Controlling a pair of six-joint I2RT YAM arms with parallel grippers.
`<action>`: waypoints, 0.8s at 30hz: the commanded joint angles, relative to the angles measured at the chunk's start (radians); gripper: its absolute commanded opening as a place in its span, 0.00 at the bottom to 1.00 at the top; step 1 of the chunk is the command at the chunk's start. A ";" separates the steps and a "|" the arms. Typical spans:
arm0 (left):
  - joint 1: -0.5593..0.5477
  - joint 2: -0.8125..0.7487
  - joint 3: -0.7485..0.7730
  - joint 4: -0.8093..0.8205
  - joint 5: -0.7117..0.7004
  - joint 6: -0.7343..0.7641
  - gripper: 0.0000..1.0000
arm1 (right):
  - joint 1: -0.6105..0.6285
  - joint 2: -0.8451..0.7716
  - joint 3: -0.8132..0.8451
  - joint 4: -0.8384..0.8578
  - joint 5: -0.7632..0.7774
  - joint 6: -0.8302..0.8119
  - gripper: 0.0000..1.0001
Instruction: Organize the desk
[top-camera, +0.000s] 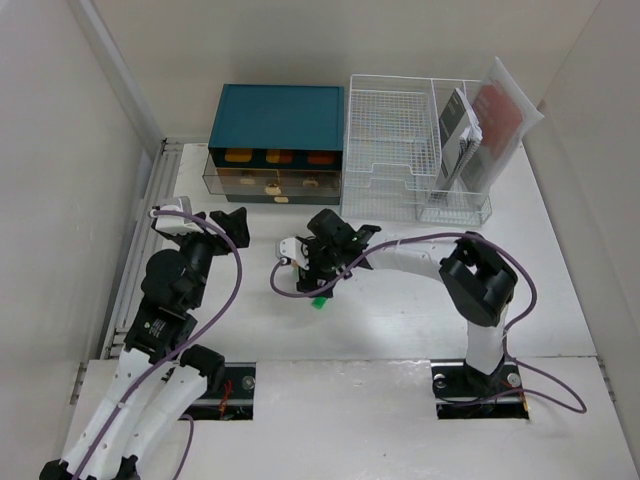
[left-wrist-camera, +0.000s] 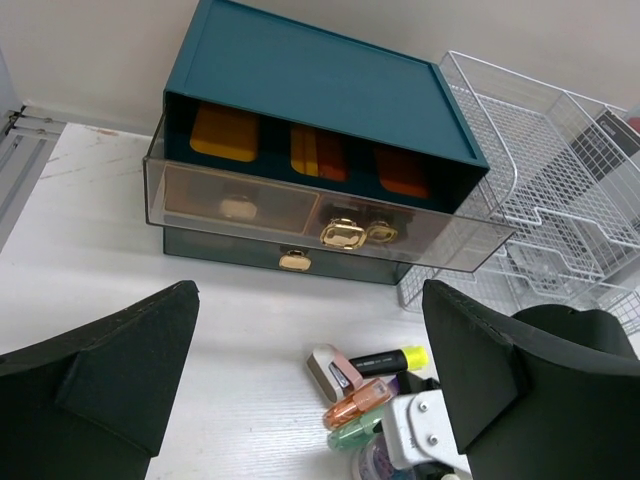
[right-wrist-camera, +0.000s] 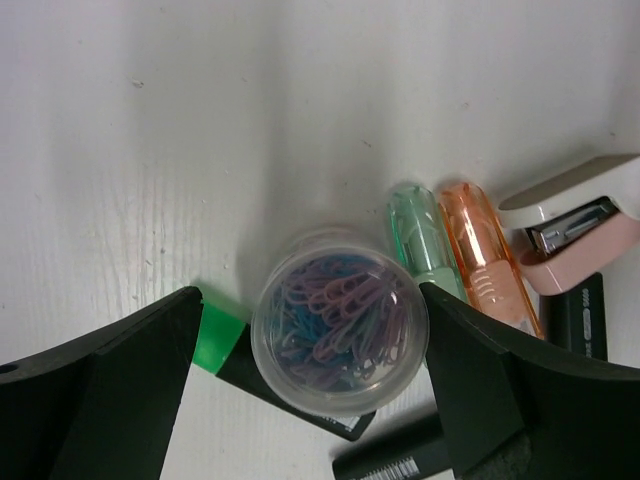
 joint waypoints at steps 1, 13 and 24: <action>0.002 -0.021 0.009 0.035 0.006 0.012 0.92 | 0.016 0.022 0.045 0.016 0.006 -0.015 0.93; 0.002 -0.021 0.009 0.035 0.016 0.012 0.92 | 0.016 0.042 0.045 0.054 0.080 0.040 0.53; 0.002 -0.030 0.009 0.035 -0.003 0.012 0.92 | 0.025 -0.187 0.151 -0.055 0.095 0.040 0.28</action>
